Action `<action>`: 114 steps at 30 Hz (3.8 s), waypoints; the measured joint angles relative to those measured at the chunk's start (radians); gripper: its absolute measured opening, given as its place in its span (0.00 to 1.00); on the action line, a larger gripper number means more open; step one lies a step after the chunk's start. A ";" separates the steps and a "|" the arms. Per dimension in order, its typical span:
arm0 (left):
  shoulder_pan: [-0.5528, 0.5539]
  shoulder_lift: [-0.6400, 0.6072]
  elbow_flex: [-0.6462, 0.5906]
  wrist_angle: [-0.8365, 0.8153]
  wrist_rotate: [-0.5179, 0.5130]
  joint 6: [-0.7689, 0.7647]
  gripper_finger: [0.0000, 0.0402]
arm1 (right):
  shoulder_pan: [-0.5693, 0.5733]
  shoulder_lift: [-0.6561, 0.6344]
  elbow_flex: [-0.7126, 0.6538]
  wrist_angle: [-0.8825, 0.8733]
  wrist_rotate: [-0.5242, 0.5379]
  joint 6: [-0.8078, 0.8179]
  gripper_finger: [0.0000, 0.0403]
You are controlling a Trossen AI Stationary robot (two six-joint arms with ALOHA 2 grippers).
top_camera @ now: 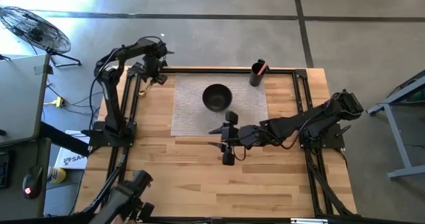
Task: Pick & Place Utensil
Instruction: Put the green spoon into the black bowl
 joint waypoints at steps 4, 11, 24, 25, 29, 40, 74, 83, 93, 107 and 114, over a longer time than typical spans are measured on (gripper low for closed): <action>0.000 0.032 0.006 0.017 -0.007 -0.001 0.40 | 0.014 0.000 0.000 -0.005 0.008 -0.001 0.41; 0.006 0.089 0.009 0.021 0.011 -0.019 0.40 | 0.025 0.000 0.000 -0.016 0.021 0.007 0.41; -0.001 0.086 0.005 0.016 0.018 0.056 0.25 | 0.011 0.000 0.000 -0.033 0.069 0.007 0.41; -0.001 0.086 0.005 0.016 0.018 0.065 0.23 | 0.011 0.000 0.000 -0.033 0.070 0.007 0.41; -0.001 0.087 0.005 0.013 0.034 0.130 0.12 | 0.011 0.000 0.000 -0.033 0.072 0.008 0.41; -0.039 0.089 0.019 -0.019 0.156 0.206 0.05 | 0.011 0.000 0.000 -0.032 0.094 0.007 0.41; -0.140 -0.215 -0.212 0.205 0.265 0.179 0.01 | 0.012 0.000 0.000 -0.024 0.095 0.014 0.41; -0.294 -0.297 -0.263 0.269 0.271 0.133 0.01 | 0.012 0.000 0.000 -0.024 0.103 0.009 0.41; -0.513 -0.376 -0.263 0.315 0.253 0.102 0.01 | 0.057 0.000 0.000 -0.052 0.117 0.041 0.41; -0.689 -0.522 -0.263 0.531 0.311 0.091 0.01 | 0.158 -0.030 0.000 -0.224 0.284 0.120 0.41; -0.695 -0.500 -0.261 0.849 0.366 0.085 0.01 | 0.159 -0.030 0.000 -0.293 0.300 0.215 0.41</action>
